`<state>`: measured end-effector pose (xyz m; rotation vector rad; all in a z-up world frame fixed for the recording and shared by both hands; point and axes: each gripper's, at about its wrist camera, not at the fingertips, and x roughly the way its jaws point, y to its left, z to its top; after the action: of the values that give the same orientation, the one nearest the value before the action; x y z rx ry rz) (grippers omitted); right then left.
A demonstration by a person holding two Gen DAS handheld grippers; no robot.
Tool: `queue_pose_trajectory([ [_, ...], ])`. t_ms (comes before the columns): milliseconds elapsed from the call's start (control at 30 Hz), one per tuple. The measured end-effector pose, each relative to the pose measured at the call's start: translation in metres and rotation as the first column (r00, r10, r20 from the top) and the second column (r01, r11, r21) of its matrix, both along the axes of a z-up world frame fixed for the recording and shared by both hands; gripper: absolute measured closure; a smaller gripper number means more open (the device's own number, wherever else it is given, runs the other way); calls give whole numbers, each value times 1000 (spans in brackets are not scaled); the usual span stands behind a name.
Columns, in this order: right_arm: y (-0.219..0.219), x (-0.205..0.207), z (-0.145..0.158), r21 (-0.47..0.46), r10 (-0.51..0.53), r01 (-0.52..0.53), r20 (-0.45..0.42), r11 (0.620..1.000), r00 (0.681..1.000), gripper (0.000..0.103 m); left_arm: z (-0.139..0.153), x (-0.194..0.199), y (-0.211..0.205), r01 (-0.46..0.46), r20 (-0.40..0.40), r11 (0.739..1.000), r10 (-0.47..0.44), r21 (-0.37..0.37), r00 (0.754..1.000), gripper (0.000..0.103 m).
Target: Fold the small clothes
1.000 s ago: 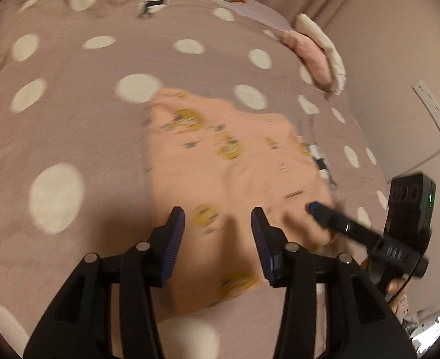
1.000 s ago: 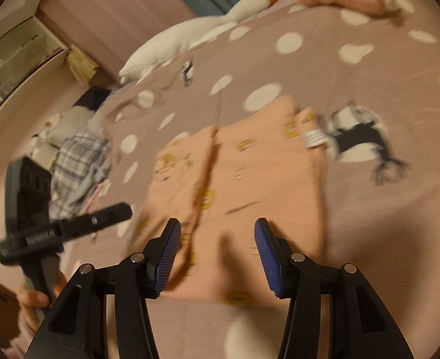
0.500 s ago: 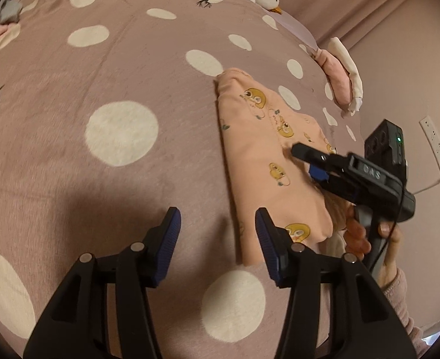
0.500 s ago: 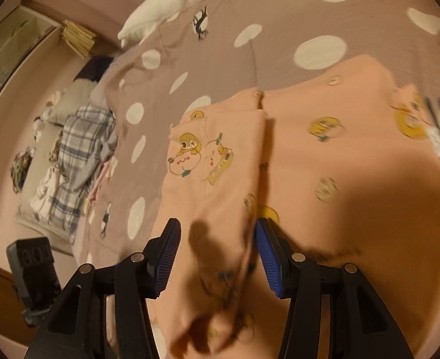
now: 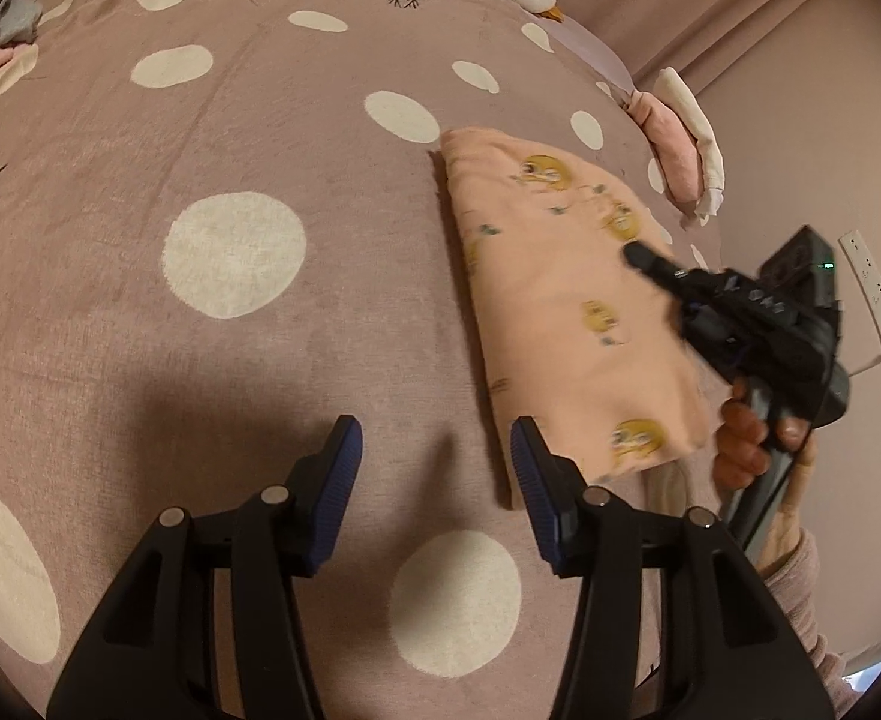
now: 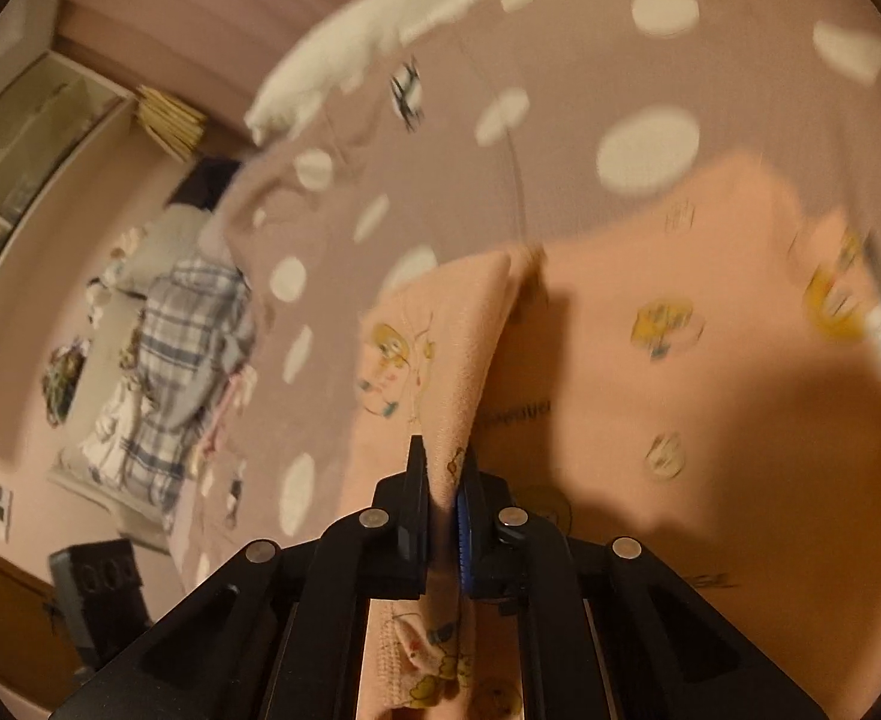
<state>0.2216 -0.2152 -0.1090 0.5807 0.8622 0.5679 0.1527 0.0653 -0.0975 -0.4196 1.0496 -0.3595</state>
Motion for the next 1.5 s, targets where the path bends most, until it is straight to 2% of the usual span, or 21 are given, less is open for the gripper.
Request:
queue_pose_trajectory([
  [100, -19, -2, 19, -35, -31, 33, 50, 999, 998, 95, 1, 3, -9, 16, 3, 1000, -16, -2, 1000, 52],
  [233, -47, -6, 28, -102, -76, 83, 74, 991, 994, 95, 1, 7, -26, 54, 4, 998, -54, 7, 999, 52],
  [433, -78, -4, -3, -172, -145, 143, -1, 975, 989, 95, 2, 18, -57, 116, 8, 993, -116, 32, 993, 52],
  [567, -84, 1, -24, -173, -167, 154, -62, 973, 984, 95, 10, 24, -80, 160, 37, 986, -161, 45, 986, 52],
  [633, -85, -3, -20, -173, -192, 181, -45, 968, 980, 95, 14, 28, -92, 181, 60, 981, -184, 63, 981, 52],
  [767, -73, -26, 12, -343, -232, 265, 134, 901, 963, 93, 20, 43, -108, 198, 92, 976, -206, 87, 974, 53],
  [800, -69, -35, 22, -367, -208, 267, 193, 891, 959, 93, 20, 47, -110, 199, 98, 976, -207, 86, 973, 54],
  [867, -60, -53, 35, -369, -127, 222, 266, 902, 956, 93, 23, 60, -116, 202, 112, 977, -209, 76, 971, 54],
  [933, -49, -66, 38, -364, -48, 154, 284, 919, 957, 93, 24, 74, -121, 188, 124, 980, -196, 71, 973, 56],
  [1000, -37, -74, 32, -387, 14, 99, 279, 917, 960, 93, 25, 87, -128, 190, 139, 980, -196, 57, 971, 68],
  [1067, -30, -79, 23, -415, 46, 74, 270, 907, 962, 93, 21, 98, -134, 183, 137, 981, -191, 68, 972, 75],
  [1233, -25, -84, -8, -446, 80, 23, 212, 895, 974, 93, -5, 133, -151, 170, 82, 972, -185, 164, 979, 79],
  [1333, -32, -87, -16, -425, 78, 9, 186, 905, 980, 93, -20, 147, -152, 167, 39, 973, -176, 161, 984, 84],
  [1367, -33, -86, -18, -421, 79, 2, 175, 907, 981, 93, -20, 150, -151, 164, 39, 974, -173, 159, 984, 87],
  [1500, -33, -89, -20, -420, 89, -19, 146, 907, 985, 93, -14, 150, -148, 151, 37, 978, -158, 147, 987, 87],
])
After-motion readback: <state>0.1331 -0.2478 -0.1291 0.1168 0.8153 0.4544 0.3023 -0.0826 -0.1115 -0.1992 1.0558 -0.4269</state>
